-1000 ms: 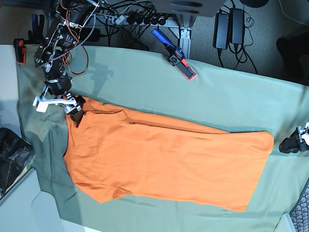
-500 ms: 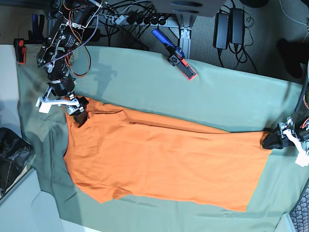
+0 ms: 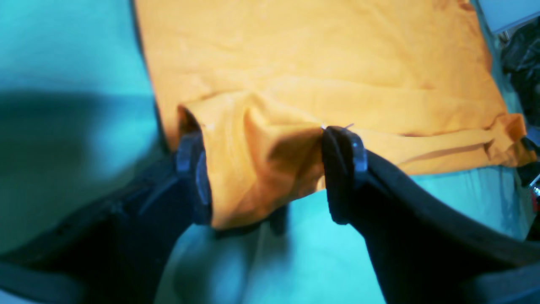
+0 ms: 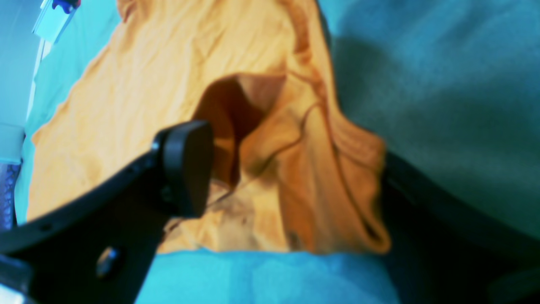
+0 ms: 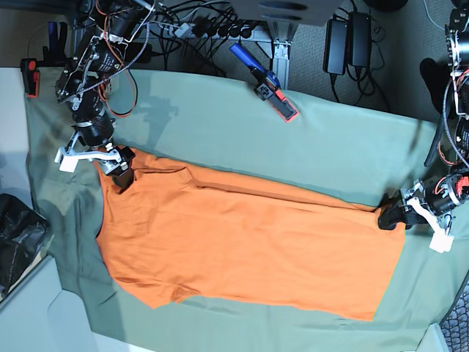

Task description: Fold the T-shirt properly

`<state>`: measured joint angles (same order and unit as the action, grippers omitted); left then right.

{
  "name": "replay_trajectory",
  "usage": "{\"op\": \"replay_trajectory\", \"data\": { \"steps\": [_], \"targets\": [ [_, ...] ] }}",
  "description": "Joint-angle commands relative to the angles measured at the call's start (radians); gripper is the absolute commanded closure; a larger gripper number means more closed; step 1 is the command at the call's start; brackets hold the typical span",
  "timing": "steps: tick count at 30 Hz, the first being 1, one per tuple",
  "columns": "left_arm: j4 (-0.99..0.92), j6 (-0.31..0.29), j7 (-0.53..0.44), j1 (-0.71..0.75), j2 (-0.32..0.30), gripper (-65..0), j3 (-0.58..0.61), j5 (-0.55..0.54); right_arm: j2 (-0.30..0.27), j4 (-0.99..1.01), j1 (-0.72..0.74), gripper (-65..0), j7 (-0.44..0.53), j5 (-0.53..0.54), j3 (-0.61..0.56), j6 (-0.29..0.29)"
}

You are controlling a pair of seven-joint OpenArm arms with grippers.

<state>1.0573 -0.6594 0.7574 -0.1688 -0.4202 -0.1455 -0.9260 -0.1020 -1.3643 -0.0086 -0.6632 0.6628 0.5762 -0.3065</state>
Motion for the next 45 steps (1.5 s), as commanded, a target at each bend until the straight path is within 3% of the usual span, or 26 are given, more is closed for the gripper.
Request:
{"op": "replay_trajectory", "data": {
  "steps": [1,5,11,12,15,16,18,21,23,26,31,34,45],
  "targets": [
    [-0.003,0.009,-0.014,-0.032,-0.003,-40.6,-0.005,-0.016,0.003,-0.001,-0.006,-43.9,-0.069,-0.008,-0.007,-0.084],
    [-0.074,0.043,-0.017,-0.081,0.024,-40.5,-0.005,0.006,0.003,-0.001,-0.006,-43.9,-0.075,-0.008,-0.008,-0.084],
    [-0.093,0.045,-0.013,-0.086,0.024,-39.9,-0.005,0.020,0.003,-0.001,-0.014,-43.9,-0.079,0.011,-0.009,-0.084],
    [-0.093,0.045,-0.008,-0.085,0.024,-36.6,-0.005,0.020,0.003,-0.001,-0.016,-43.8,-0.078,0.011,-0.009,-0.084],
    [-0.092,0.037,0.026,-0.086,0.024,-17.3,-0.005,0.018,0.003,-0.002,-0.017,-43.0,-0.082,0.011,-0.009,-0.084],
    [-0.088,0.014,0.034,-0.086,0.024,-12.4,-0.005,0.018,0.003,-0.002,-0.017,-39.9,-0.082,0.013,-0.009,-0.084],
    [-0.080,-0.038,0.057,-0.085,0.024,-7.9,-0.005,-0.006,0.003,-0.002,-0.017,-27.9,-0.087,0.027,-0.009,-0.084],
    [-0.058,-0.039,0.079,-0.086,0.024,-4.3,-0.005,-0.055,0.003,-0.002,-0.017,-7.8,-0.093,0.037,-0.009,-0.084],
    [-0.038,-0.039,0.081,-0.086,0.023,-3.0,-0.005,-0.057,0.003,-0.002,-0.017,0.0,-0.093,0.037,-0.009,-0.084],
    [0.002,-0.039,0.109,-0.086,0.018,-2.2,-0.005,-0.071,0.003,-0.002,-0.017,0.0,-0.093,0.038,-0.009,-0.084],
    [0.052,-0.039,0.259,-0.085,0.017,0.0,-0.005,-0.230,0.003,-0.009,-0.017,0.0,-0.107,0.066,-0.009,-0.090],
    [0.055,-0.039,0.272,-0.081,-0.002,0.0,-0.005,-0.238,0.002,-0.024,-0.024,0.0,-0.123,0.095,-0.009,-0.121],
    [0.055,-0.039,0.326,-0.032,-0.124,0.0,-0.005,-0.335,-0.003,-0.161,-0.142,0.0,-0.127,0.116,-0.009,-0.121]
  ]
}}
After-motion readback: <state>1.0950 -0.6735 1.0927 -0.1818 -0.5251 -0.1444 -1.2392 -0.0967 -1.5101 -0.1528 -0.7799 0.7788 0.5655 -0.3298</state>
